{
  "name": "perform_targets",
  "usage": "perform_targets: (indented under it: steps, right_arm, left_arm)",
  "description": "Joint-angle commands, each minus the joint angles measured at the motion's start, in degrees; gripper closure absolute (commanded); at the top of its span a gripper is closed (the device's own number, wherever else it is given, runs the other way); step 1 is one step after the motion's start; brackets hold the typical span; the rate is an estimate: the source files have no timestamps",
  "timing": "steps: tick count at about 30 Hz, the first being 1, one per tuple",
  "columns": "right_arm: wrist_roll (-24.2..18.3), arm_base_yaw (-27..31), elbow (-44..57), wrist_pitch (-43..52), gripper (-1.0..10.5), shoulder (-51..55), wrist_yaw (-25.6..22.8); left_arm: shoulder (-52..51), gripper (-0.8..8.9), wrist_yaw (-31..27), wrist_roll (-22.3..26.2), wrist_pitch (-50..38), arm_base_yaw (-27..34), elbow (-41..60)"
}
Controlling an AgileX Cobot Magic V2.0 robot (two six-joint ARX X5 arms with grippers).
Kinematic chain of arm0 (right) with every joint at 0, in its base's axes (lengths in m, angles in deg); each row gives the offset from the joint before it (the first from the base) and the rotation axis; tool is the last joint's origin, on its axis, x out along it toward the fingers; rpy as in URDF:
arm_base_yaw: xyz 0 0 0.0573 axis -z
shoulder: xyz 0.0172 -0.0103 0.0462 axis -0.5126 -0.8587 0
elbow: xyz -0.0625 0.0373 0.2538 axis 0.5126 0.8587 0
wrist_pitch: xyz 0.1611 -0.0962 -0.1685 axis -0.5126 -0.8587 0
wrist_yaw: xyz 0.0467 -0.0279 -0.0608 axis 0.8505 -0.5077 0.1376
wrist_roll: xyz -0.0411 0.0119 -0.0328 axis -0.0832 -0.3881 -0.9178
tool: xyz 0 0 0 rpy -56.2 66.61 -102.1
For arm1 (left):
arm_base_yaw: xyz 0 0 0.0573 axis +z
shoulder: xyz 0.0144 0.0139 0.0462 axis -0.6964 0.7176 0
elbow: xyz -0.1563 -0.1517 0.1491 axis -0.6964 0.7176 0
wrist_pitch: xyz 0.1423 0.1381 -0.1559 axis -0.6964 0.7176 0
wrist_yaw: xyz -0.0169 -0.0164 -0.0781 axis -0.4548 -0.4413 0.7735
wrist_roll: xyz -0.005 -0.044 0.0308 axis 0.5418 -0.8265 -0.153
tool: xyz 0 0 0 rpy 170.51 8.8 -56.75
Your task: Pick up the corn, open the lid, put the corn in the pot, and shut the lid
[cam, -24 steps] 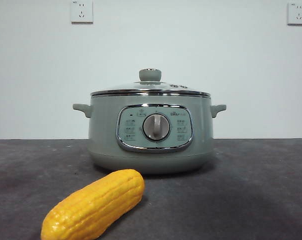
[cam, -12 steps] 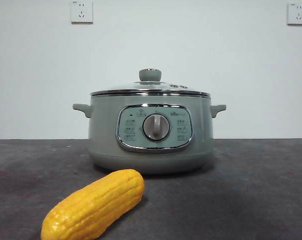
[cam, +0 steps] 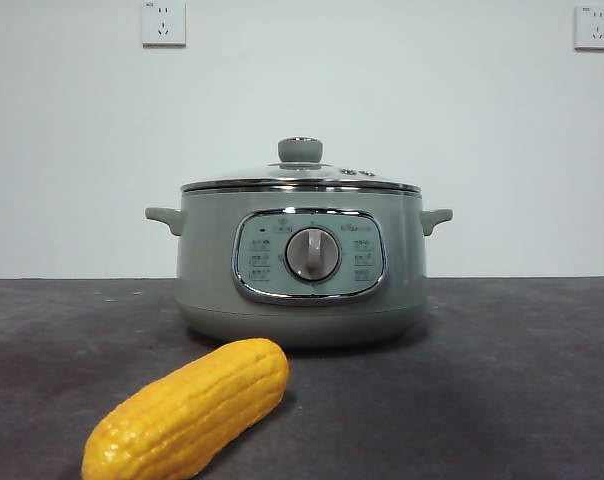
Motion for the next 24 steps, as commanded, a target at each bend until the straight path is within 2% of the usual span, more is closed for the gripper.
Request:
perform_targets:
  steps: [1,6,11,15,17,19,22,24]
  right_arm:
    - [0.85,-4.74,-1.33,0.20,9.4,-2.75,-3.28]
    - [3.39,-17.05,-3.93,0.07,9.4,-9.99,-12.72]
    - [7.96,-31.12,-6.51,1.64,9.4,-18.53,-22.95]
    - [11.52,-41.94,-10.38,1.70,9.4,-27.78,-30.69]
    - [12.83,-46.86,-13.97,1.62,9.2,-34.60,-33.07]
    - [13.94,-50.18,-18.47,1.11,7.8,-41.42,-34.14]
    - [14.47,-53.31,-25.33,0.48,4.4,-50.71,-34.97]
    - [15.80,-54.07,-28.39,-0.61,3.4,-55.36,-35.28]
  left_arm:
    - [-0.02,8.18,0.22,0.48,-0.09,-1.33,0.00]
    - [-0.02,8.18,0.22,0.50,0.17,-2.34,0.00]
    - [-0.02,8.18,-0.28,0.76,1.70,-2.34,0.00]
    - [-0.02,8.18,-2.14,0.76,2.40,-2.34,0.00]
    - [-0.02,8.18,-3.26,0.76,2.75,-2.34,0.00]
    - [0.00,8.18,-3.21,0.76,2.80,-2.34,0.00]
    - [0.00,8.18,-3.23,0.76,2.86,-2.34,0.00]
    - [0.00,8.18,-3.23,0.76,3.10,-2.34,0.00]
